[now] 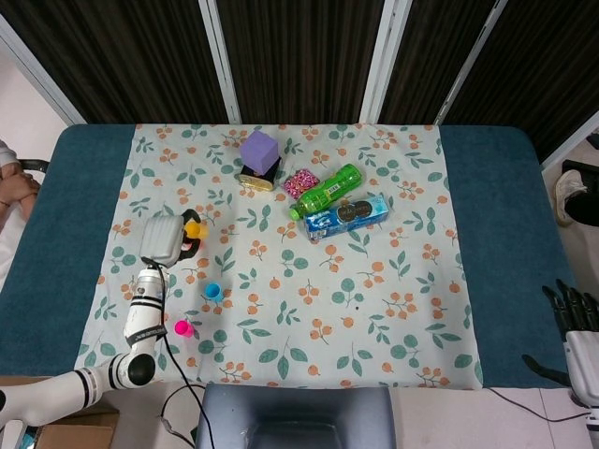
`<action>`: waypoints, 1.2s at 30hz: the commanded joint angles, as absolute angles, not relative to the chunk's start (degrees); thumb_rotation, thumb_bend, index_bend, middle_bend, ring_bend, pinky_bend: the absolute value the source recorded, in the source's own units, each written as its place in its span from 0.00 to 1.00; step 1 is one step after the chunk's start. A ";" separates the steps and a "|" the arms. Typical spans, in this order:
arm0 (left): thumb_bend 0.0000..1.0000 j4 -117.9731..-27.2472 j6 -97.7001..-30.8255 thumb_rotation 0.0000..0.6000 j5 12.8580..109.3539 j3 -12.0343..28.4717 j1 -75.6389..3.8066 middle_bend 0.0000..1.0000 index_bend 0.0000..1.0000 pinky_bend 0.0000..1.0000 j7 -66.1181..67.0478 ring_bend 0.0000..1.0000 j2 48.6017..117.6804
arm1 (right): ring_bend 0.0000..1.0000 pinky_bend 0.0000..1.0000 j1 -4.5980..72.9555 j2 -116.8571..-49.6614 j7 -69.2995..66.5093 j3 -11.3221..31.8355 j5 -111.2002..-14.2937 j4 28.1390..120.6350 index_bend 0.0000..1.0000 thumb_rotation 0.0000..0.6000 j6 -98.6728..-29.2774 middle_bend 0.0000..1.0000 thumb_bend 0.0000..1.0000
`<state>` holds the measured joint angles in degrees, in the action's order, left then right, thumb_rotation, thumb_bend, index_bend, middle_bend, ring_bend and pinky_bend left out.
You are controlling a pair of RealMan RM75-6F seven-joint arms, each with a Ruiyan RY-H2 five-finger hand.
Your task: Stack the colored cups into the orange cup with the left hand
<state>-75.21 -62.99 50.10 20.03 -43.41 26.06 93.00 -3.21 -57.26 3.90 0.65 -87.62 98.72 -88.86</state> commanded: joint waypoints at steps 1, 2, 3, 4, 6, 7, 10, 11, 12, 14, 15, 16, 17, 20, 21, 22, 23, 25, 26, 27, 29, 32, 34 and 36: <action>0.35 -73.48 -62.41 1.00 49.14 19.90 -43.82 1.00 0.61 1.00 26.35 1.00 93.93 | 0.00 0.00 -3.29 -57.02 3.45 0.65 -87.66 98.66 0.00 1.00 -89.00 0.00 0.23; 0.35 -72.83 -62.25 1.00 48.94 19.82 -43.82 1.00 0.61 1.00 26.23 1.00 94.08 | 0.00 0.00 -3.31 -56.95 3.28 0.65 -87.70 98.65 0.00 1.00 -89.05 0.00 0.23; 0.35 -72.36 -62.11 1.00 48.82 19.79 -43.82 1.00 0.61 1.00 26.09 1.00 94.18 | 0.00 0.00 -3.32 -56.91 3.20 0.65 -87.70 98.63 0.00 1.00 -89.07 0.00 0.23; 0.35 -71.81 -61.92 1.00 48.71 19.74 -43.80 1.00 0.61 1.00 25.89 1.00 94.25 | 0.00 0.00 -3.33 -56.87 3.16 0.66 -87.69 98.63 0.00 1.00 -89.09 0.00 0.23; 0.35 -71.16 -61.65 1.00 48.62 19.65 -43.77 1.00 0.61 1.00 25.66 1.00 94.23 | 0.00 0.00 -3.33 -56.88 3.18 0.66 -87.66 98.62 0.00 1.00 -89.05 0.00 0.23; 0.35 -70.90 -61.58 1.00 48.63 19.63 -43.70 1.00 0.61 1.00 25.41 1.00 94.18 | 0.00 0.00 -3.32 -56.90 3.25 0.67 -87.62 98.61 0.00 1.00 -89.04 0.00 0.23; 0.35 -70.57 -61.42 1.00 48.69 19.44 -43.42 1.00 0.61 1.00 24.85 1.00 93.95 | 0.00 0.00 -3.26 -57.00 3.57 0.67 -87.56 98.66 0.00 1.00 -88.90 0.00 0.23; 0.35 -70.48 -61.33 1.00 48.71 19.30 -43.33 1.00 0.61 1.00 24.76 1.00 93.91 | 0.00 0.00 -3.25 -57.05 3.70 0.67 -87.53 98.67 0.00 1.00 -88.87 0.00 0.23; 0.35 -70.37 -61.20 1.00 48.71 19.14 -43.25 1.00 0.61 1.00 24.71 1.00 93.89 | 0.00 0.00 -3.25 -57.08 3.77 0.66 -87.51 98.68 0.00 1.00 -88.85 0.00 0.23; 0.36 -70.05 -60.92 1.00 48.67 18.87 -43.08 1.00 0.61 1.00 24.41 1.00 94.02 | 0.00 0.00 -3.25 -57.15 3.90 0.69 -87.44 98.69 0.00 1.00 -88.84 0.00 0.23; 0.36 -69.80 -60.73 1.00 48.64 18.72 -43.04 1.00 0.61 1.00 24.32 1.00 94.12 | 0.00 0.00 -3.25 -57.18 3.94 0.68 -87.42 98.71 0.00 1.00 -88.83 0.00 0.23; 0.36 -69.41 -60.41 1.00 48.62 18.55 -43.02 1.00 0.61 1.00 24.15 1.00 94.30 | 0.00 0.00 -3.25 -57.19 3.94 0.68 -87.45 98.75 0.00 1.00 -88.85 0.00 0.23; 0.36 -69.10 -60.19 1.00 48.63 18.40 -42.99 1.00 0.61 1.00 24.00 1.00 94.45 | 0.00 0.00 -3.26 -57.20 3.94 0.68 -87.47 98.75 0.00 1.00 -88.87 0.00 0.23; 0.36 -67.95 -59.76 1.00 48.99 18.09 -42.95 1.00 0.50 1.00 23.20 1.00 95.07 | 0.00 0.00 -3.30 -57.13 3.73 0.72 -87.42 98.73 0.00 1.00 -88.97 0.00 0.23; 0.36 -67.67 -59.66 1.00 49.17 18.04 -42.93 1.00 0.39 1.00 22.86 1.00 95.25 | 0.00 0.00 -3.31 -57.11 3.69 0.75 -87.38 98.72 0.00 1.00 -88.99 0.00 0.23; 0.36 -67.43 -59.58 1.00 49.51 17.97 -42.93 1.00 0.26 1.00 22.44 1.00 95.41 | 0.00 0.00 -3.31 -57.08 3.61 0.76 -87.36 98.71 0.00 1.00 -88.97 0.00 0.23; 0.36 -67.32 -59.69 1.00 49.86 17.98 -42.93 1.00 0.15 1.00 22.09 1.00 95.50 | 0.00 0.00 -3.28 -57.06 3.59 0.76 -87.36 98.69 0.00 1.00 -88.93 0.00 0.23; 0.36 -67.91 -59.70 1.00 50.50 17.96 -42.84 1.00 0.01 1.00 21.39 1.00 95.35 | 0.00 0.00 -3.24 -57.03 3.55 0.73 -87.39 98.70 0.00 1.00 -88.82 0.00 0.23; 0.36 -68.55 -59.81 1.00 50.87 17.97 -42.75 1.00 0.00 1.00 21.06 1.00 95.10 | 0.00 0.00 -3.23 -57.02 3.54 0.73 -87.40 98.69 0.00 1.00 -88.81 0.00 0.23; 0.36 -69.35 -59.97 1.00 51.25 17.86 -42.62 1.00 0.00 1.00 20.99 1.00 94.71 | 0.00 0.00 -3.23 -57.03 3.53 0.74 -87.40 98.69 0.00 1.00 -88.83 0.00 0.23; 0.35 -72.31 -60.87 1.00 52.40 17.51 -42.01 1.00 0.00 1.00 20.76 1.00 93.44 | 0.00 0.00 -3.22 -57.05 3.52 0.76 -87.40 98.65 0.00 1.00 -88.85 0.00 0.23; 0.35 -78.85 -62.21 1.00 54.40 16.23 -40.31 1.00 0.00 1.00 20.21 1.00 90.62 | 0.00 0.00 -3.20 -57.11 3.66 0.67 -87.48 98.64 0.00 1.00 -88.74 0.00 0.23; 0.35 -84.34 -62.56 1.00 55.62 14.83 -38.74 1.00 0.02 1.00 19.53 1.00 88.13 | 0.00 0.00 -3.18 -57.15 3.80 0.56 -87.64 98.65 0.00 1.00 -88.66 0.00 0.23; 0.35 -91.11 -63.21 1.00 57.61 12.31 -36.57 1.00 0.06 1.00 18.99 1.00 85.03 | 0.00 0.00 -3.16 -57.25 4.08 0.44 -87.83 98.67 0.00 1.00 -88.59 0.00 0.23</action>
